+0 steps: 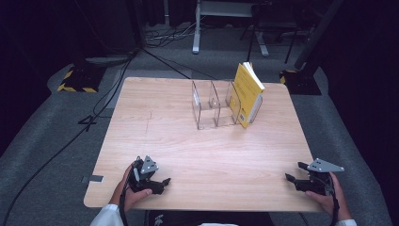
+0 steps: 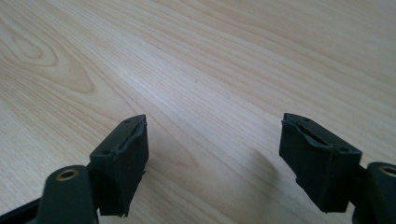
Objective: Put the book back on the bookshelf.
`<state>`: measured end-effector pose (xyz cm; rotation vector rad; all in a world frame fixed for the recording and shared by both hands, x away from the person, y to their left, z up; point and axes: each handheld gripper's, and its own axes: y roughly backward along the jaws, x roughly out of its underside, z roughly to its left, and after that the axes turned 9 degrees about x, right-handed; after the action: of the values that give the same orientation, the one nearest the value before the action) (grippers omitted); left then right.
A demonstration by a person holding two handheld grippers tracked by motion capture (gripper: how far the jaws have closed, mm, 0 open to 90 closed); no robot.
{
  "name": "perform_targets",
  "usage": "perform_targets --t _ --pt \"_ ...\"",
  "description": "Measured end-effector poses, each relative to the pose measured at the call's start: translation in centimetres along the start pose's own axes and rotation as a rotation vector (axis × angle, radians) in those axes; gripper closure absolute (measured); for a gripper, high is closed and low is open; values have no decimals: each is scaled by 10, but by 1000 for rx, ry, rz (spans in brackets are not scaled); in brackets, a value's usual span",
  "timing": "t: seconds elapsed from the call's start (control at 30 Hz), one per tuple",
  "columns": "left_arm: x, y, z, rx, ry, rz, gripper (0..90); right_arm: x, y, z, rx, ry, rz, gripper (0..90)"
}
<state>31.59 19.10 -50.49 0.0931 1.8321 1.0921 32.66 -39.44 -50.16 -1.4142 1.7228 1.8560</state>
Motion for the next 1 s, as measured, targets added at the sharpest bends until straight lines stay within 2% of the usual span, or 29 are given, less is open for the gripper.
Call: perform_targets --t 0.1,0.2,0.27,0.5,0.87,1.0 --pt "0 0 0 0 0 0 151 4 1 -2 11 -23 10 238" --pt "0 0 0 -1 0 0 151 4 1 -4 -21 -35 22 234" --pt "0 0 0 0 0 -1 151 4 0 -4 -25 -43 25 234" --pt "0 0 0 1 -1 0 151 5 0 -4 -35 -47 29 231" --pt "0 0 0 3 -3 0 151 5 1 -2 -9 -34 24 210" --pt "0 0 0 3 -4 1 151 4 0 -4 -22 -50 32 208"
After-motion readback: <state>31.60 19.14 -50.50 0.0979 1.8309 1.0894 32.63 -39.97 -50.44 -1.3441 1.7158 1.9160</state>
